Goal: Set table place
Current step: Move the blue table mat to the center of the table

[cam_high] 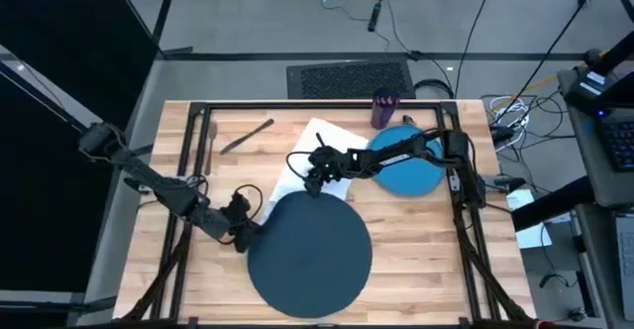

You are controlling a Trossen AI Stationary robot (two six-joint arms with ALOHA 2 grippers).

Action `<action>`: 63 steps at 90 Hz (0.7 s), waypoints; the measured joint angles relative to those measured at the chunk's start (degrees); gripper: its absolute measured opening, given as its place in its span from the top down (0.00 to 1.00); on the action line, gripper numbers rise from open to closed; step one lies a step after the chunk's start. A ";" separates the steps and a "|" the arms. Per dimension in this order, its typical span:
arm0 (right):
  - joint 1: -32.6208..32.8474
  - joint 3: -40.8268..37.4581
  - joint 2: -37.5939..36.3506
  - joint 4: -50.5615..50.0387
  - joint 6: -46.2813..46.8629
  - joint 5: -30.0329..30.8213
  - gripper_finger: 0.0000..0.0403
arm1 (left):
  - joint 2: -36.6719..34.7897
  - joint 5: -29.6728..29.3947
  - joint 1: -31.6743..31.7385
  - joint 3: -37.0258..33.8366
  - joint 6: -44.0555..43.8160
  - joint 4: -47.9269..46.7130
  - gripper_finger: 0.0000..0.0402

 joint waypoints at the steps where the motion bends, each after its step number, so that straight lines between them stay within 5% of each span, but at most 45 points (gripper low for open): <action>1: 0.01 0.24 0.06 -0.10 -0.16 0.24 0.58 | -0.01 0.00 0.00 0.00 -0.04 0.01 1.00; 63: -4.71 4.82 0.34 -3.14 -2.91 4.17 0.58 | 0.00 9.71 -0.05 0.00 -0.21 3.16 1.00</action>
